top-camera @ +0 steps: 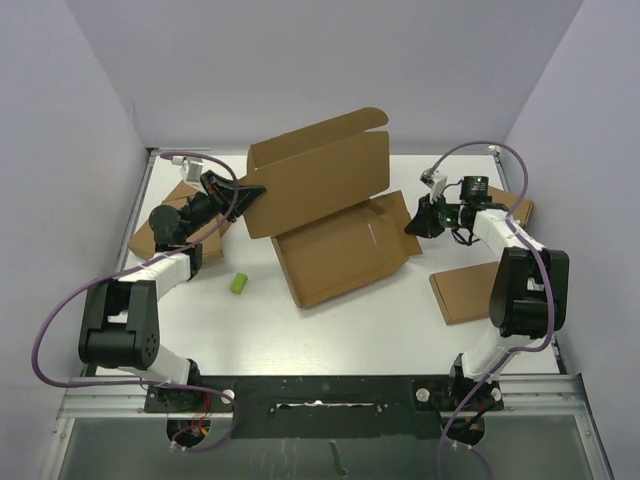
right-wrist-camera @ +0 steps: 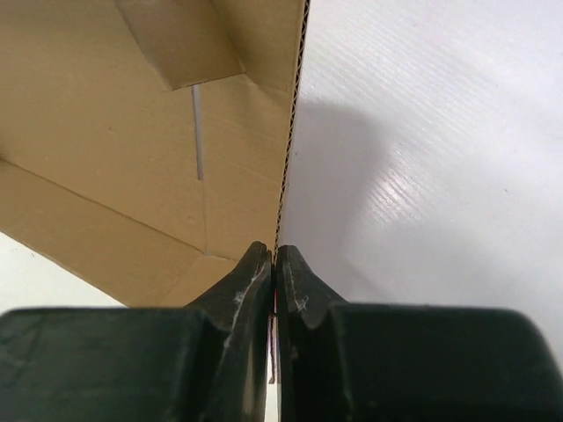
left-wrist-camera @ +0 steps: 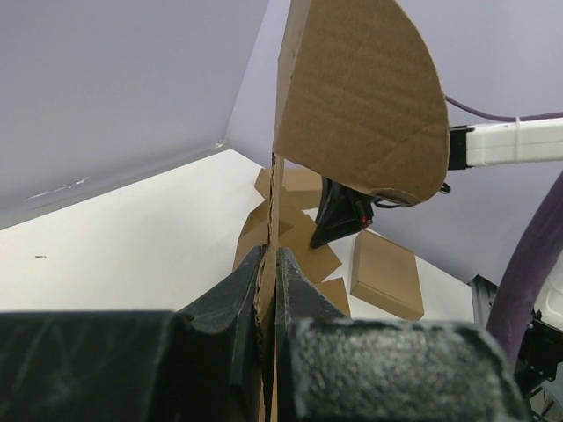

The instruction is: Fold the paper box

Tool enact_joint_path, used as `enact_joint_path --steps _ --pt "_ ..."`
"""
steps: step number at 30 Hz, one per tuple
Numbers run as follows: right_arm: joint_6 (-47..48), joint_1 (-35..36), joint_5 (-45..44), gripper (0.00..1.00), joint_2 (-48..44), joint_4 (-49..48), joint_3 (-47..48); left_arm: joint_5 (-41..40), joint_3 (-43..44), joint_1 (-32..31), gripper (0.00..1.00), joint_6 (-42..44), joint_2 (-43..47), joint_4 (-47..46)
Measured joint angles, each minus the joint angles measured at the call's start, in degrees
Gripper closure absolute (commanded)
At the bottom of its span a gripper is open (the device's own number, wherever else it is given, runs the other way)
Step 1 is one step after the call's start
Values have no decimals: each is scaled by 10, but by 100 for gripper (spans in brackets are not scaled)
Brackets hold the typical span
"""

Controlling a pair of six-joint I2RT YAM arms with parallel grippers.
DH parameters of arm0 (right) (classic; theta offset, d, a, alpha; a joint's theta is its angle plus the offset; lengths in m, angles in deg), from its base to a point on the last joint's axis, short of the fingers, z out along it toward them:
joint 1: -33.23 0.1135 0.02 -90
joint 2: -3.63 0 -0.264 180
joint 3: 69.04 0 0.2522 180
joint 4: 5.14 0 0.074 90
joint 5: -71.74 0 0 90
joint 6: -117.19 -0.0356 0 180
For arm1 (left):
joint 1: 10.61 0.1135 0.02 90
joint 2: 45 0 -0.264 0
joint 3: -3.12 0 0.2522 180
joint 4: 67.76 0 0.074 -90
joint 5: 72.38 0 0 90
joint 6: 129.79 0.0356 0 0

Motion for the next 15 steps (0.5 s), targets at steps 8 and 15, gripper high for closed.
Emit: enact_joint_path --steps 8,15 --pt "-17 -6 13 100 -89 -36 -37 -25 -6 7 100 5 2 -2" --pt "-21 14 7 95 -84 -34 -26 -37 -26 3 100 12 9 9"
